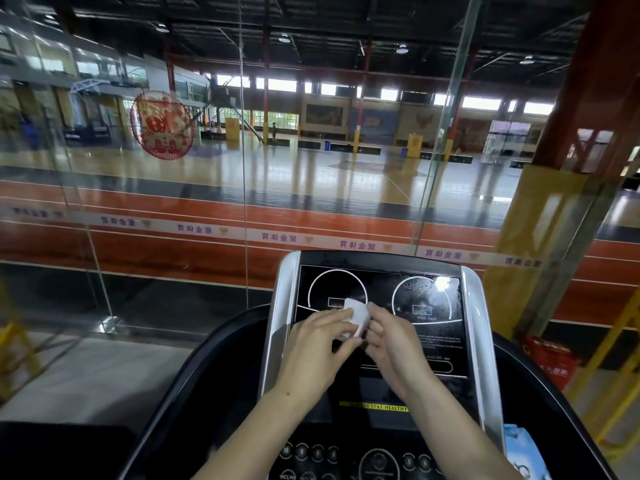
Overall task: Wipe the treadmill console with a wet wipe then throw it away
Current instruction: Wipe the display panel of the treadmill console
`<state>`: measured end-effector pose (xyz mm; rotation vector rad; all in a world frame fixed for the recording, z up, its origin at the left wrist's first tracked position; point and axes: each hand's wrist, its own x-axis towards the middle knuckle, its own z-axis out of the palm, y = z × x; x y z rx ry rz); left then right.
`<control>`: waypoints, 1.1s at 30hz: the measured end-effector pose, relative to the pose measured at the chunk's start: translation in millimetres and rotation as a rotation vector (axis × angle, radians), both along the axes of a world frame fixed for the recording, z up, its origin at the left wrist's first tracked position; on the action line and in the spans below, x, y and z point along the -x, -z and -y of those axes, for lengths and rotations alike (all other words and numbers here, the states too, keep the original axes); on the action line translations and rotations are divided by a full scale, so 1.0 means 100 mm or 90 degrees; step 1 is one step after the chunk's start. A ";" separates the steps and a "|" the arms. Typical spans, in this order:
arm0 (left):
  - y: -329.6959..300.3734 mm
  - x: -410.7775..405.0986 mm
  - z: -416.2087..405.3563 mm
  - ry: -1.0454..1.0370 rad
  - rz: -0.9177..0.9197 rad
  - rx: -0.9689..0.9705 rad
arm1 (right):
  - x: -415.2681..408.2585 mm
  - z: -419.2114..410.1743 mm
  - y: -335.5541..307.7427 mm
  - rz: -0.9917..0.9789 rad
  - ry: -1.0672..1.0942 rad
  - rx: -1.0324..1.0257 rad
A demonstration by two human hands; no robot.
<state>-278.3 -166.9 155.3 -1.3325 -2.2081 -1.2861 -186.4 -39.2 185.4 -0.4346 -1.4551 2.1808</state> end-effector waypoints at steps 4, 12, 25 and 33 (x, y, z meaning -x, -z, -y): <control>0.04 0.06 0.09 -0.012 -0.008 0.020 | 0.05 -0.03 0.07 0.015 0.028 -0.078; 0.05 0.47 0.34 -0.154 -0.050 0.076 | 0.45 -0.23 -0.23 0.069 0.331 -0.611; 0.30 1.02 0.25 -0.187 -0.170 0.213 | 0.94 -0.27 0.39 0.128 0.101 -1.119; 0.48 1.21 0.24 -0.236 -0.192 0.265 | 1.04 -0.36 0.27 0.168 0.002 -1.304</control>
